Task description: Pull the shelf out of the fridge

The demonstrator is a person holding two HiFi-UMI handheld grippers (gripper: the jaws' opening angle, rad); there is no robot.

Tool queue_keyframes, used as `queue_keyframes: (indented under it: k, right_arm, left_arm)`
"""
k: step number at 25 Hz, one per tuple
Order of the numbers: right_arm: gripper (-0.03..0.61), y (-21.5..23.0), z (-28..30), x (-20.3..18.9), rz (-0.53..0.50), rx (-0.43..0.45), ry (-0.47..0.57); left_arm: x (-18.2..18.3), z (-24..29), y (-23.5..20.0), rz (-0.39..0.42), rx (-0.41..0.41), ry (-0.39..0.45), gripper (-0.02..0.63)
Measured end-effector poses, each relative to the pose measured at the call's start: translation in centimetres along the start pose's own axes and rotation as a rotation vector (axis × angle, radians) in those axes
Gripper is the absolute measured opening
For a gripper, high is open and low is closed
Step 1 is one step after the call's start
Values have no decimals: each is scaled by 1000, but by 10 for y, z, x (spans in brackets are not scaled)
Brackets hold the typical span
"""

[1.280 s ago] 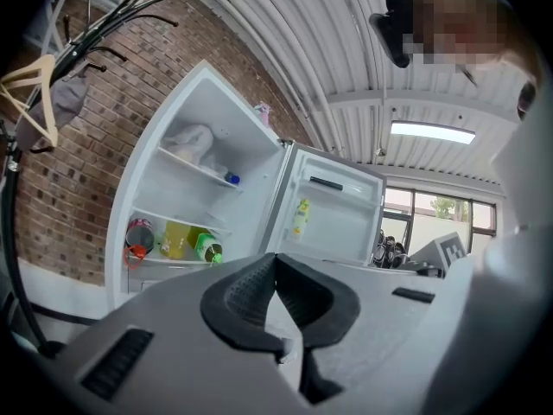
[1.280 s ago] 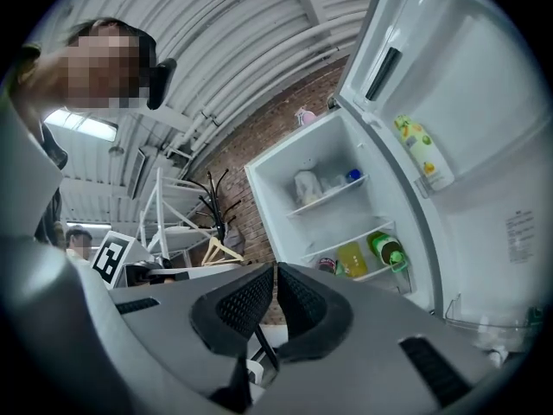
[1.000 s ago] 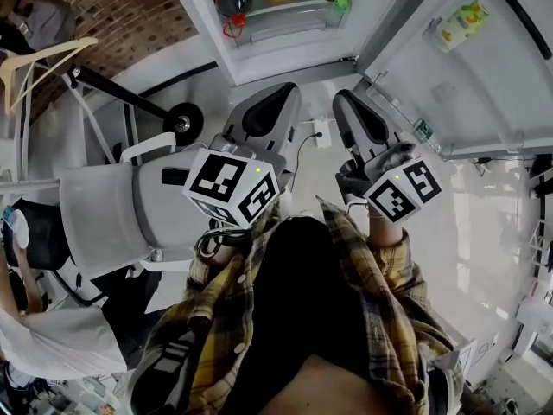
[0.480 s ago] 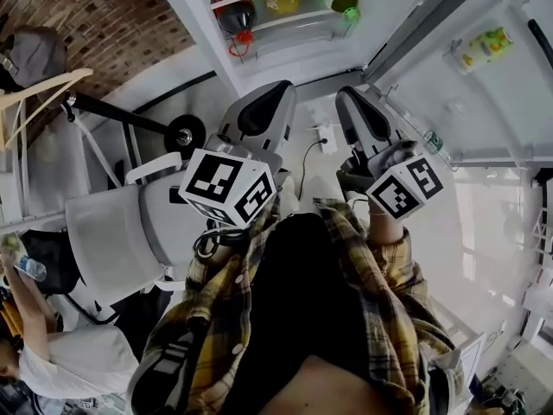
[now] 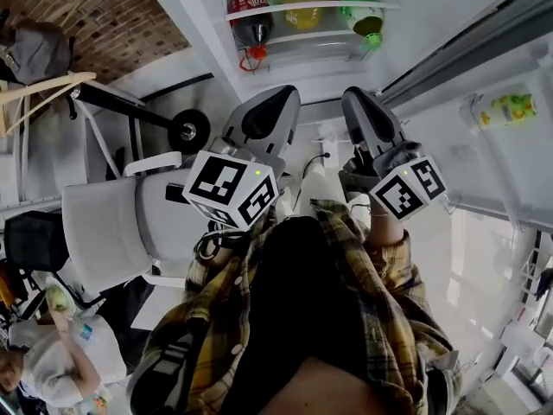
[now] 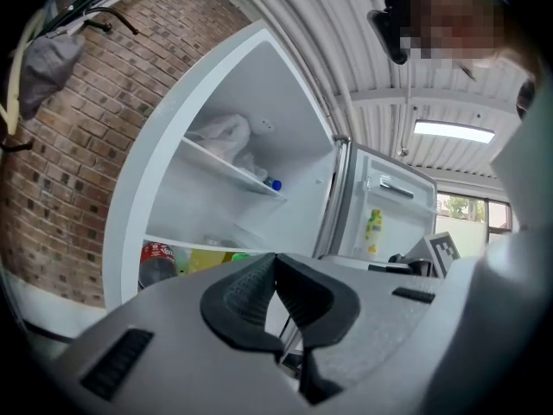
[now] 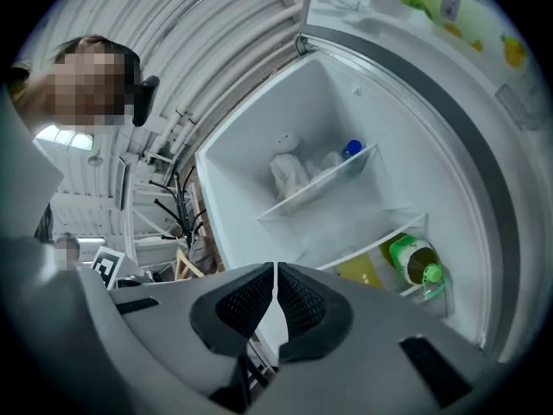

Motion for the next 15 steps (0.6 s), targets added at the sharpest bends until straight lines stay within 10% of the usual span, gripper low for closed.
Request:
queue_keyframes:
  k: [15]
  right_arm:
    - [28,100,53,57,30,200,-113]
  left_arm:
    - [26,109,-3,-63,183,67,5]
Point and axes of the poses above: the fingertips, and each gripper's own axes: z forward along the fingers, y to its right, x out of its top, the point moved 2 cm from there along -z, backward along the fingers, and after that the axes turned 3 degrees about -y, right-handed, at the moved point
